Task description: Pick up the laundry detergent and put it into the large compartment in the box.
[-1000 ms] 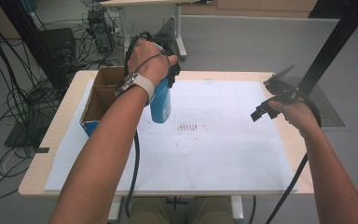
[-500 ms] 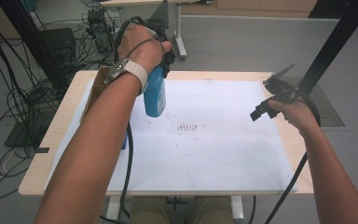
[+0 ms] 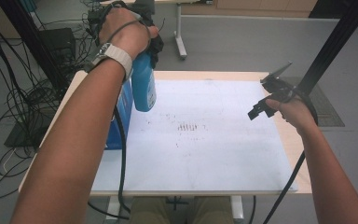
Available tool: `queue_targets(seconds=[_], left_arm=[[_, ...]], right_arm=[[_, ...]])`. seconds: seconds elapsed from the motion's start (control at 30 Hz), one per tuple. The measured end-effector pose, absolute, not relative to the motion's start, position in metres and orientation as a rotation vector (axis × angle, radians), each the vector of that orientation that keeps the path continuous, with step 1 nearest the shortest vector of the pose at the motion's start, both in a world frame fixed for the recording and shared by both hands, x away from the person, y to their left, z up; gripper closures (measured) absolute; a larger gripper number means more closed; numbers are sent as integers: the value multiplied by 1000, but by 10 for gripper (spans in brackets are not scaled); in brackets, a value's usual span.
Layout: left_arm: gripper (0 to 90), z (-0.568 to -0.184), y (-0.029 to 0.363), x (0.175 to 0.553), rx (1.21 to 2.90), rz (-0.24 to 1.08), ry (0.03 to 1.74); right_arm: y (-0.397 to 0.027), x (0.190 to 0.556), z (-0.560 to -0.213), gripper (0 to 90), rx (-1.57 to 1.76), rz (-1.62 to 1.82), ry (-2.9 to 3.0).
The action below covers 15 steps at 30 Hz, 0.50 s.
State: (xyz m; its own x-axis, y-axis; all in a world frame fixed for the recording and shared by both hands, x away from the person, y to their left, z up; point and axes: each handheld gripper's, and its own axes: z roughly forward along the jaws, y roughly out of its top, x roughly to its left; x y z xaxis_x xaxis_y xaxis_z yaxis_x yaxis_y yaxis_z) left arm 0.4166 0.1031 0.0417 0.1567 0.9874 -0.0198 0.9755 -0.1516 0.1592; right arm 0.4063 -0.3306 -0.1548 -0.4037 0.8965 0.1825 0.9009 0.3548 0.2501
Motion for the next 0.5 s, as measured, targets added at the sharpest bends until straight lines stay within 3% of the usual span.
queue_targets(seconds=[0.5], left_arm=[[372,60,132,415,2254,134,2007]], right_arm=[[-328,409,-156,81,-1701,-493,-2575]])
